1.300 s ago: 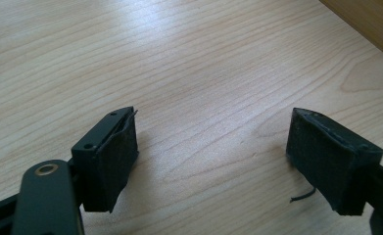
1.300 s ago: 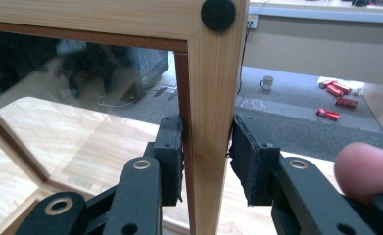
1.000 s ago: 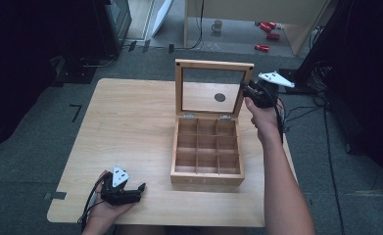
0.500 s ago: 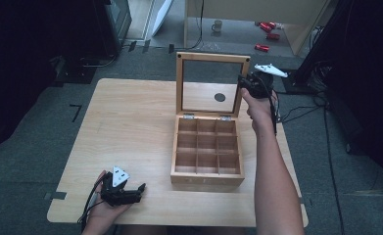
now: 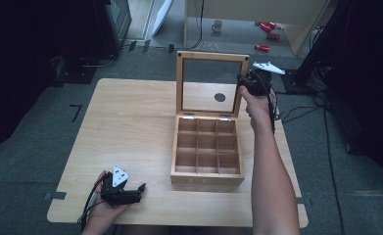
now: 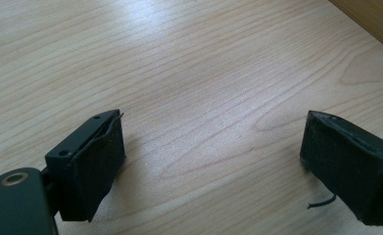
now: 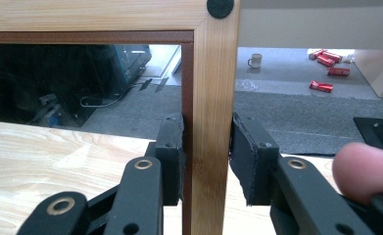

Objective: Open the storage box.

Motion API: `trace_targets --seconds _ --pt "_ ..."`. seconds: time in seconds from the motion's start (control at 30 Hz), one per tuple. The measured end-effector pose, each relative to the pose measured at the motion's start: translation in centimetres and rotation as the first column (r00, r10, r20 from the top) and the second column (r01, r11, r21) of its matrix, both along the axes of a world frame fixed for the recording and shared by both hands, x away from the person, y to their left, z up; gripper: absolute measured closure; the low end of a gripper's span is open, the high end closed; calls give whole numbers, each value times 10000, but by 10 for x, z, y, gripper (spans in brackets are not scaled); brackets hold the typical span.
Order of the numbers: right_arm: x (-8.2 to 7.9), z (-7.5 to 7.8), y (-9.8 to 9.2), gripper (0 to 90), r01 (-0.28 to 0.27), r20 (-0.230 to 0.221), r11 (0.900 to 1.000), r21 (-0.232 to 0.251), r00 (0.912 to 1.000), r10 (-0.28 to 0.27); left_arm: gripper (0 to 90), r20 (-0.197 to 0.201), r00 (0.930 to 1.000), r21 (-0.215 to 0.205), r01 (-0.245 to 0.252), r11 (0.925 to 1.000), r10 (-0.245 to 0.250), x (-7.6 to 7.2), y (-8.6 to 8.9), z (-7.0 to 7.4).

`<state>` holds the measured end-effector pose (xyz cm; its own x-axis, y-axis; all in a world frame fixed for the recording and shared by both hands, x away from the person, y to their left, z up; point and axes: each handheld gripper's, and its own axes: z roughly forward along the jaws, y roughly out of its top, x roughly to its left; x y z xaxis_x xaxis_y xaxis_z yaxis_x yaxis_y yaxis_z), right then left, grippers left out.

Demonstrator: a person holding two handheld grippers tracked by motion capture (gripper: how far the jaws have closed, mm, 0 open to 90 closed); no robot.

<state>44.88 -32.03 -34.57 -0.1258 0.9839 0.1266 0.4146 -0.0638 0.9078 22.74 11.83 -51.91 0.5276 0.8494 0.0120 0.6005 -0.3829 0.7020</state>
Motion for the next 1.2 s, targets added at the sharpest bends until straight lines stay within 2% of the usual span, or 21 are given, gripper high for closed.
trace_targets --seconds 0.23,0.43,0.47,0.5,0.6,0.77,0.83,1.07,1.2 --pt "-4 0 -2 664 -115 98 9999 102 9999 114 98 0 10000 -1 -1 10000 1 0 0 0" --pt "-11 5 -3 487 -225 179 9974 686 9996 214 98 -1 10000 0 1 10000 -1 0 0 0" --pt "-15 6 -2 421 -241 119 9973 695 9997 234 98 -3 10000 0 2 10000 -2 0 0 0" --pt "-15 6 -2 421 -241 119 9973 695 9997 234 98 0 10000 -4 -1 10000 1 0 0 0" --pt "-22 8 1 345 -338 63 9985 434 9994 336 99 2 10000 -3 0 10000 0 0 0 0" --pt "-36 9 1 250 -632 -31 9958 670 9980 635 99 -1 10000 -3 -7 10000 7 0 0 0" --pt "-45 9 0 198 -759 -77 9951 628 9970 765 99 -5 10000 17 4 10000 -4 0 0 0" --pt "-64 9 -3 163 -1032 -91 9935 489 9946 1037 99 -2 10000 21 3 10000 -3 0 0 0" --pt "-77 3 -4 146 -1127 -161 9930 344 9934 1133 100 1 10000 22 -4 10000 4 0 0 0"
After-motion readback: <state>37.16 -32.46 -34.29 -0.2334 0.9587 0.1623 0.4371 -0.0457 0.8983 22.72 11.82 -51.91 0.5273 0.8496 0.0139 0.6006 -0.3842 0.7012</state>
